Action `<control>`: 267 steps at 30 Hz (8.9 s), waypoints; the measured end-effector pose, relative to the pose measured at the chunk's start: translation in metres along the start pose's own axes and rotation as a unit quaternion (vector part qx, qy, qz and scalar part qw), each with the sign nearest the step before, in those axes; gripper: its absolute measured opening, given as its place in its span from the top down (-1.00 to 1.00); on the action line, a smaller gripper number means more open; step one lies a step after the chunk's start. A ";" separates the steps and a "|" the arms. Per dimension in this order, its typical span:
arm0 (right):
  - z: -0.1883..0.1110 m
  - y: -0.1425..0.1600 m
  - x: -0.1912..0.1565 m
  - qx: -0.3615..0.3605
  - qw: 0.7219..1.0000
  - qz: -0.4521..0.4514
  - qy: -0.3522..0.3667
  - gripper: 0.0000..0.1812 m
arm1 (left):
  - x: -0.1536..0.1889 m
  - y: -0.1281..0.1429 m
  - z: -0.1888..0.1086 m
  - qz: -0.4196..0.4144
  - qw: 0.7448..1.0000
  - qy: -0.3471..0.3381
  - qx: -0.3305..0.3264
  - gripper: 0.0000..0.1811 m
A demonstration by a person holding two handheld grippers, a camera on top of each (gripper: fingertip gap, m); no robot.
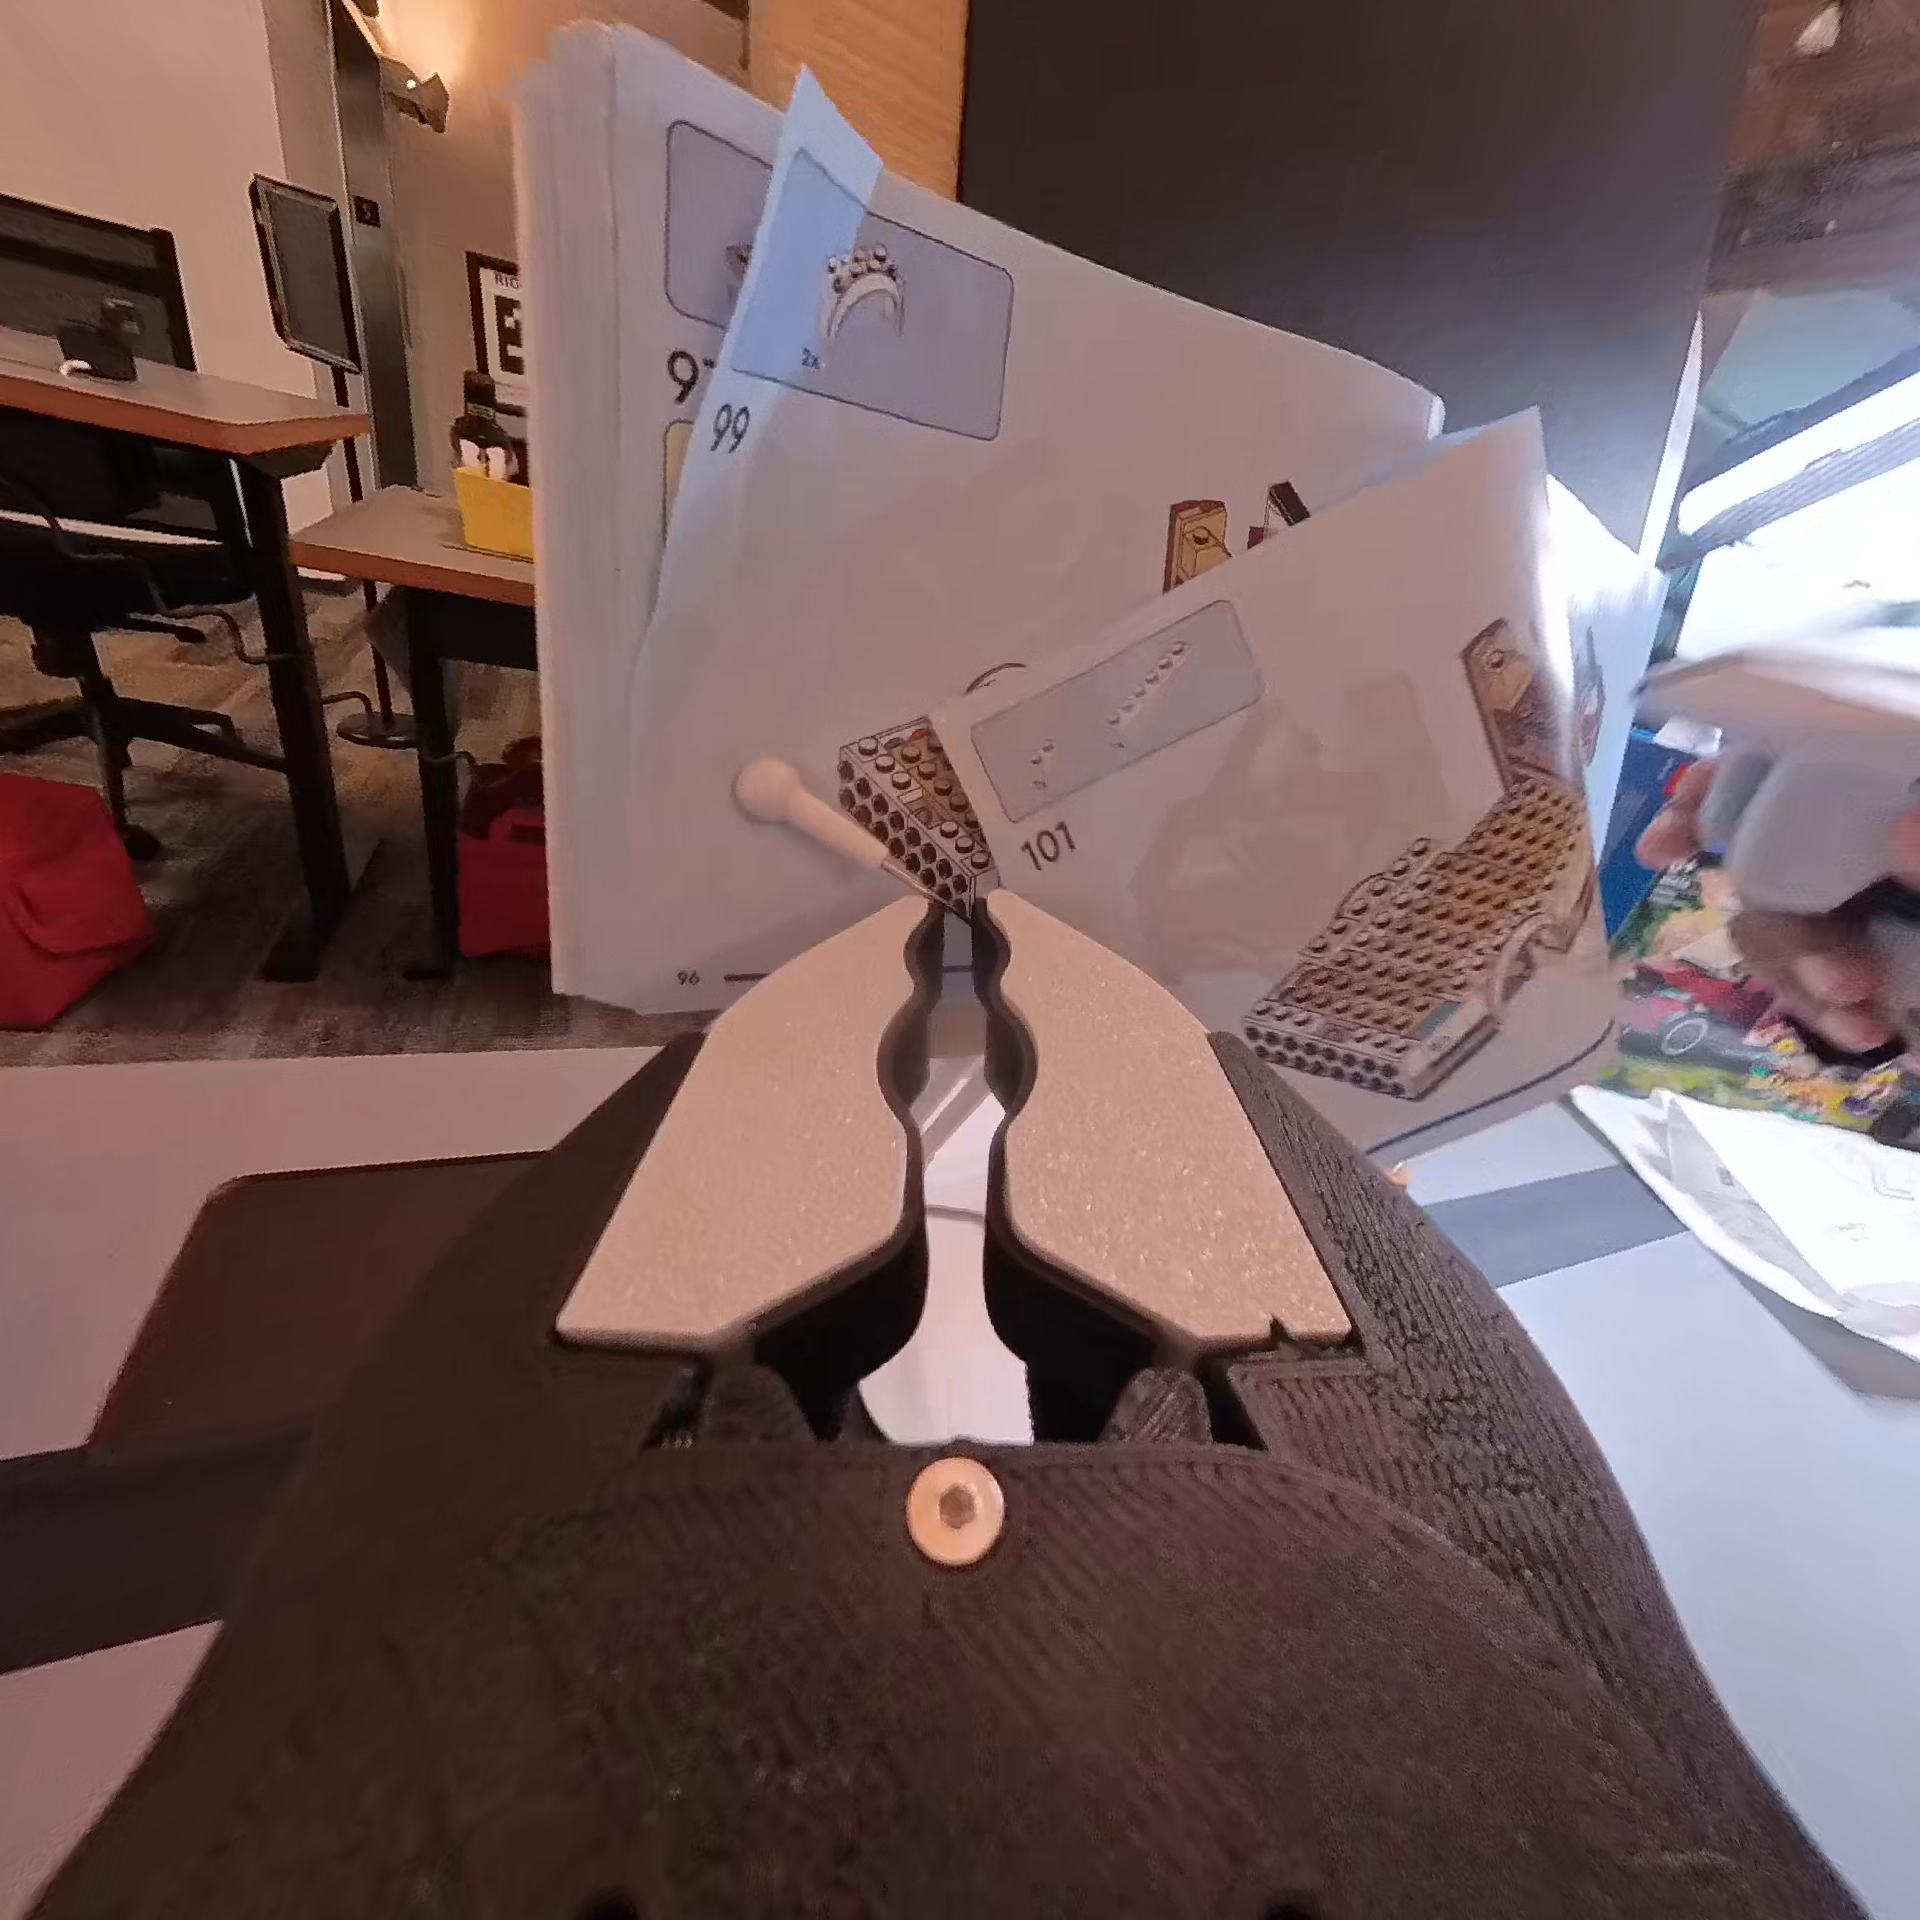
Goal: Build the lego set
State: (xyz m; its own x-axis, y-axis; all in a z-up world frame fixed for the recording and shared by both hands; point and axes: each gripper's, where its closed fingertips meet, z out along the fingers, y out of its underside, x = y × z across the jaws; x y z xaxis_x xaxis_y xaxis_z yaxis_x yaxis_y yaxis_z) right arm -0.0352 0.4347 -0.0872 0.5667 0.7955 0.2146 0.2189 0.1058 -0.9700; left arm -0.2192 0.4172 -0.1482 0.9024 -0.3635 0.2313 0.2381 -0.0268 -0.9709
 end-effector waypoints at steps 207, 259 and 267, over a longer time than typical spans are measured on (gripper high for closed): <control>-0.129 0.026 -0.111 0.012 0.989 0.056 0.133 0.58 | -0.030 -0.095 0.001 0.169 0.966 -0.162 0.112 1.00; -0.107 0.070 -0.118 -0.045 0.991 0.030 0.123 0.61 | -0.032 -0.088 0.003 0.168 0.969 -0.144 0.110 1.00; -0.107 0.071 -0.118 -0.050 0.991 0.026 0.125 0.62 | -0.044 -0.095 -0.006 0.156 0.964 -0.175 0.126 1.00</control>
State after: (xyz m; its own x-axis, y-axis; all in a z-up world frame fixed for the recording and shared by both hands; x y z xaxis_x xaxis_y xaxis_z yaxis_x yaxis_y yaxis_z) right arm -0.0018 0.2845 -0.1696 0.7559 0.6237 0.1992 0.2548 0.0000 -0.9670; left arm -0.2832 0.4305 -0.0669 0.9996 0.0206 -0.0195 -0.0245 0.2752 -0.9611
